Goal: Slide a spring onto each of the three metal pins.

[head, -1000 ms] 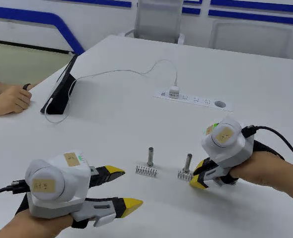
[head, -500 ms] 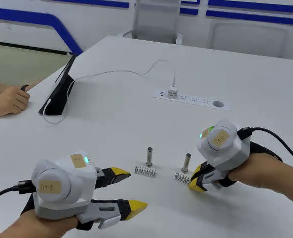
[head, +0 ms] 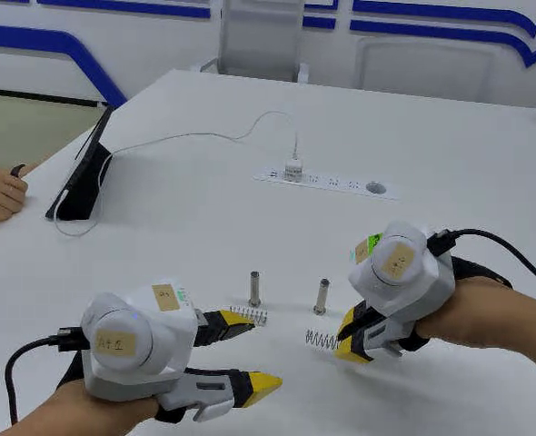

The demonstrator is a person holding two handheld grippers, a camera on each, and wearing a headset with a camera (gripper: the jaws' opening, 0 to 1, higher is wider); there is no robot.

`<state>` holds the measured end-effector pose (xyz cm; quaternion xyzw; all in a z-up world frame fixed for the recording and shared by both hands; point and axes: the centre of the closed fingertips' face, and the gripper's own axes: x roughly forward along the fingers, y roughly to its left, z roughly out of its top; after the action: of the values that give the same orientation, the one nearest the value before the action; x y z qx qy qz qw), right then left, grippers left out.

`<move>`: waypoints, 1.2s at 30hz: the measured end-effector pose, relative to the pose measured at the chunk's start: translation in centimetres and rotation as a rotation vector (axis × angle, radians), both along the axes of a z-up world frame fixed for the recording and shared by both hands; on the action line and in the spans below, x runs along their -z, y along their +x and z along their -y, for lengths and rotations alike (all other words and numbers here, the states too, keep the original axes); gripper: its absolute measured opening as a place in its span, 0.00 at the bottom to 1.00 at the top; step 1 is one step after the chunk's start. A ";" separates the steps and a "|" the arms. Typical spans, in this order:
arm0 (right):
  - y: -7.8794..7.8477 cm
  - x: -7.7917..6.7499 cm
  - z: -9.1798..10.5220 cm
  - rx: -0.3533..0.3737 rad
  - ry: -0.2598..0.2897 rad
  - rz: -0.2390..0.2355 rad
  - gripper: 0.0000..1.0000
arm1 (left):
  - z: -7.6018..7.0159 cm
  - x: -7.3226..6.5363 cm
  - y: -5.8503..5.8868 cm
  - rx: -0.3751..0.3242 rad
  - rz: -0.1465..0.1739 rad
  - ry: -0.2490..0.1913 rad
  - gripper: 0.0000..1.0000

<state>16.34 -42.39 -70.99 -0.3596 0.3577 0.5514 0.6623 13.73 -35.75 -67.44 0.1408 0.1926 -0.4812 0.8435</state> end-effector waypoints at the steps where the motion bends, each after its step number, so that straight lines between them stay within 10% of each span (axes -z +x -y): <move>1: -0.3 -0.3 0.1 -0.007 0.002 0.000 0.12 | 0.3 0.0 0.0 0.010 0.001 0.003 0.42; 36: -6.1 -2.5 -1.1 -0.173 0.011 -0.015 0.12 | 5.4 0.7 -2.9 0.253 0.042 0.064 0.22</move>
<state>10.22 -41.25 -68.45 -0.3814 0.3270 0.6113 0.6115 10.80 -41.12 -68.11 0.2008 0.1712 -0.5742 0.7751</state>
